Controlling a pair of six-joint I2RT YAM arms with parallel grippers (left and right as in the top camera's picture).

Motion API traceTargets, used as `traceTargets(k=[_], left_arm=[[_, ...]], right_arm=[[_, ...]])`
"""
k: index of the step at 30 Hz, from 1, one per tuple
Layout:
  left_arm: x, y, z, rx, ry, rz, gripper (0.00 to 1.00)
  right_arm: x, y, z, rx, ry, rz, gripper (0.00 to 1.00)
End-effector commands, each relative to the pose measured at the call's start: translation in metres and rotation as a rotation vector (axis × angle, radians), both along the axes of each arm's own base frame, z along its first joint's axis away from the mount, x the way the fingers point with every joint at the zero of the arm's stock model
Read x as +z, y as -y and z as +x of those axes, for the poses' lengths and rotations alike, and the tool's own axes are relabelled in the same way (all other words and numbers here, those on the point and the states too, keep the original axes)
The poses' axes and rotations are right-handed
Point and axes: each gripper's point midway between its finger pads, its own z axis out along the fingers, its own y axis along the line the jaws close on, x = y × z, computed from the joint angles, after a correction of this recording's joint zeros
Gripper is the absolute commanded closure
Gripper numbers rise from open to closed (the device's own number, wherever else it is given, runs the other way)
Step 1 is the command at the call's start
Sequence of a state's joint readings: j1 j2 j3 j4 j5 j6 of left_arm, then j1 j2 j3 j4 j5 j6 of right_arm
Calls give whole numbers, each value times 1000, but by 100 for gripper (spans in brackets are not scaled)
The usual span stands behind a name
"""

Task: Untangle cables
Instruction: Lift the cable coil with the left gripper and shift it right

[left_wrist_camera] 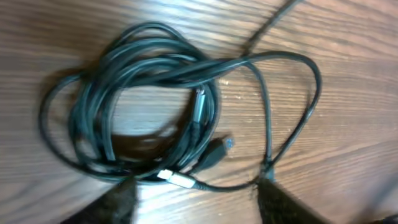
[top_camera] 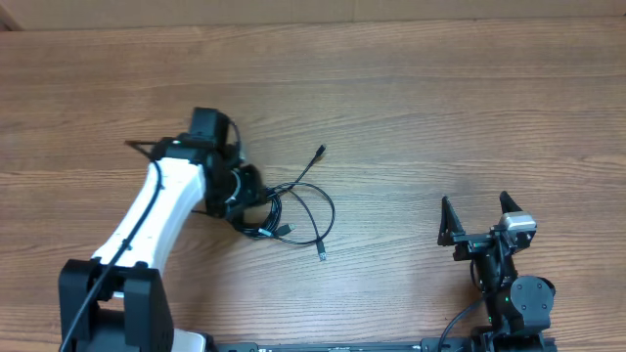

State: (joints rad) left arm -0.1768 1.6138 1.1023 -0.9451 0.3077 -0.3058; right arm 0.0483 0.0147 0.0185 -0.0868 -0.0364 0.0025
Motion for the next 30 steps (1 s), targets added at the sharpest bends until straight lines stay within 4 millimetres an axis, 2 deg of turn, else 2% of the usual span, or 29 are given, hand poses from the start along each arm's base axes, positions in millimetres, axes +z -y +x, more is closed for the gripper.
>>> traceTargets(k=[1, 7, 9, 12, 15, 16, 19, 21, 23, 24, 25, 30], left_arm=[[5, 3, 7, -179, 112, 125, 20], [-2, -29, 31, -207, 240, 500, 8], [-7, -33, 34, -207, 248, 539, 3], [-18, -39, 34, -210, 225, 577, 7], [-33, -39, 32, -223, 187, 585, 15], [-40, -38, 31, -229, 170, 582, 22], [-60, -36, 25, -250, 107, 571, 32], [-73, -33, 20, -263, 63, 552, 43], [-86, -30, 14, -275, 20, 530, 47], [-91, -28, 11, -279, 4, 517, 64], [-94, -26, 9, -279, -8, 508, 95], [-92, -23, 9, -186, -25, 485, 96]], right_arm=[[-2, 1, 0, -6, 5, -4, 0], [-2, 1, 0, -6, 4, -4, 0], [-2, 1, 0, -6, 5, -4, 0], [-2, 1, 0, -6, 5, -4, 0], [-2, 1, 0, -6, 4, -4, 0], [-2, 1, 0, -6, 5, -4, 0], [-2, 1, 0, -6, 4, -4, 0], [-2, 1, 0, -6, 5, -4, 0], [-2, 1, 0, -6, 5, -4, 0], [-2, 1, 0, -6, 5, -4, 0], [-2, 1, 0, -6, 4, -4, 0], [-2, 1, 0, -6, 4, -4, 0]])
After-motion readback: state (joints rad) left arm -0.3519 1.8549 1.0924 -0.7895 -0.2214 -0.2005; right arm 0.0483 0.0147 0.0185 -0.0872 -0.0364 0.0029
